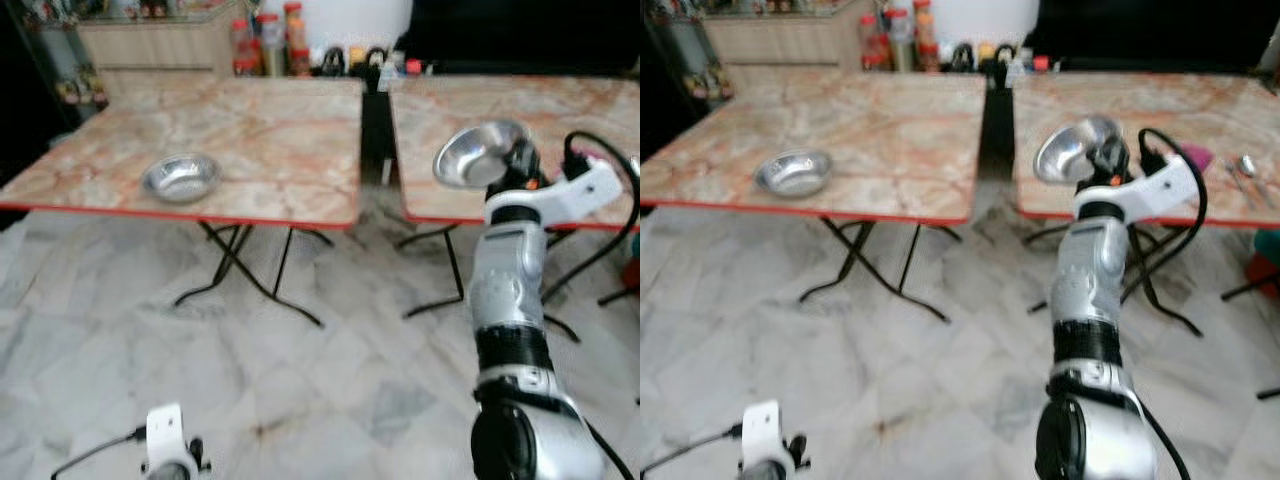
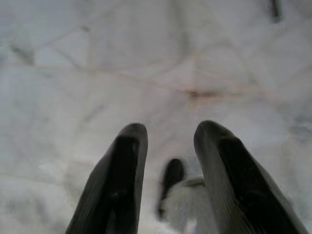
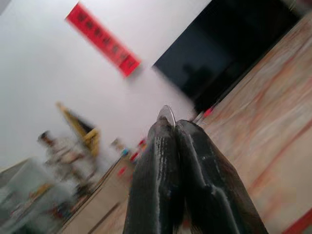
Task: Setting the table
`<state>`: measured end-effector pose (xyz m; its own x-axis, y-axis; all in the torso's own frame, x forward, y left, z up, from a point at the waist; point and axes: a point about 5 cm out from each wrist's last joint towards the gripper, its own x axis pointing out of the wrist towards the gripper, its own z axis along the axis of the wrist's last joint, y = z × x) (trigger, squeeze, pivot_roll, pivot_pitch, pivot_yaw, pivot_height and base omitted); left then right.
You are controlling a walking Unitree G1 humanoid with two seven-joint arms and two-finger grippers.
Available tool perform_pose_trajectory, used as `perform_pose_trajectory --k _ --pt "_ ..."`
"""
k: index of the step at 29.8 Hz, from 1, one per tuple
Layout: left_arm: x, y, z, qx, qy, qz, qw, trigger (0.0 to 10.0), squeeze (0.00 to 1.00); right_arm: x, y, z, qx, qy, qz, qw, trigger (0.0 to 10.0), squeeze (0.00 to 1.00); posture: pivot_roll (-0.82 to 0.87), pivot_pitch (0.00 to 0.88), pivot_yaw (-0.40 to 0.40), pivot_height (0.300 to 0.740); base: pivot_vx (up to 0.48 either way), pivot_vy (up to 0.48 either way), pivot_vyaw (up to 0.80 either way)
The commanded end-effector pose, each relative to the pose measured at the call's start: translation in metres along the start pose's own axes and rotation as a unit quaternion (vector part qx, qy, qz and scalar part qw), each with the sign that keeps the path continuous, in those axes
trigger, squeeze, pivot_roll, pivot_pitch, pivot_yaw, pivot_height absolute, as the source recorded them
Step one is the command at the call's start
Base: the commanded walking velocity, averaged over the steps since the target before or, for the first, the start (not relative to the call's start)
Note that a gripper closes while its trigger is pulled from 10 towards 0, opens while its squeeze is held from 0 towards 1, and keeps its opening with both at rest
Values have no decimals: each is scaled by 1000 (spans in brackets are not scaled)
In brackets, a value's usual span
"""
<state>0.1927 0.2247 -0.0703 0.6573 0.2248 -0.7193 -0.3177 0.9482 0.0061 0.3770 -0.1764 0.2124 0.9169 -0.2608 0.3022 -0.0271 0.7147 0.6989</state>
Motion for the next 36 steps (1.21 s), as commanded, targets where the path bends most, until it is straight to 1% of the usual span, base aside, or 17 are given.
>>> perform_pose_trajectory --k 1,13,21,31,33,36 --pt "1 -2 4 3 -9 -4 1000 10000 0 4 5 7 -7 -9 14 1000 10000 0 91 0 13 728 0 480 0" --pt "0 3 3 6 -11 1 1000 10000 0 0 3 1 -5 -1 15 1000 10000 0 92 0 19 728 0 480 0" --pt "0 3 3 8 -14 0 1000 10000 0 -1 1 -1 -5 5 13 1000 10000 0 95 0 18 728 0 480 0" --pt "1 1 10 10 -27 -2 1000 10000 0 -2 -3 -5 -7 13 7 1000 10000 0 103 0 16 728 0 480 0" --pt "1 0 13 13 -39 -2 999 10000 0 -3 -6 -6 -9 17 3 1000 10000 0 105 0 15 728 0 0 0" --pt "1 0 15 15 -46 -2 999 10000 0 -3 -7 -8 -11 20 1 1000 10000 0 108 0 13 728 0 0 0"
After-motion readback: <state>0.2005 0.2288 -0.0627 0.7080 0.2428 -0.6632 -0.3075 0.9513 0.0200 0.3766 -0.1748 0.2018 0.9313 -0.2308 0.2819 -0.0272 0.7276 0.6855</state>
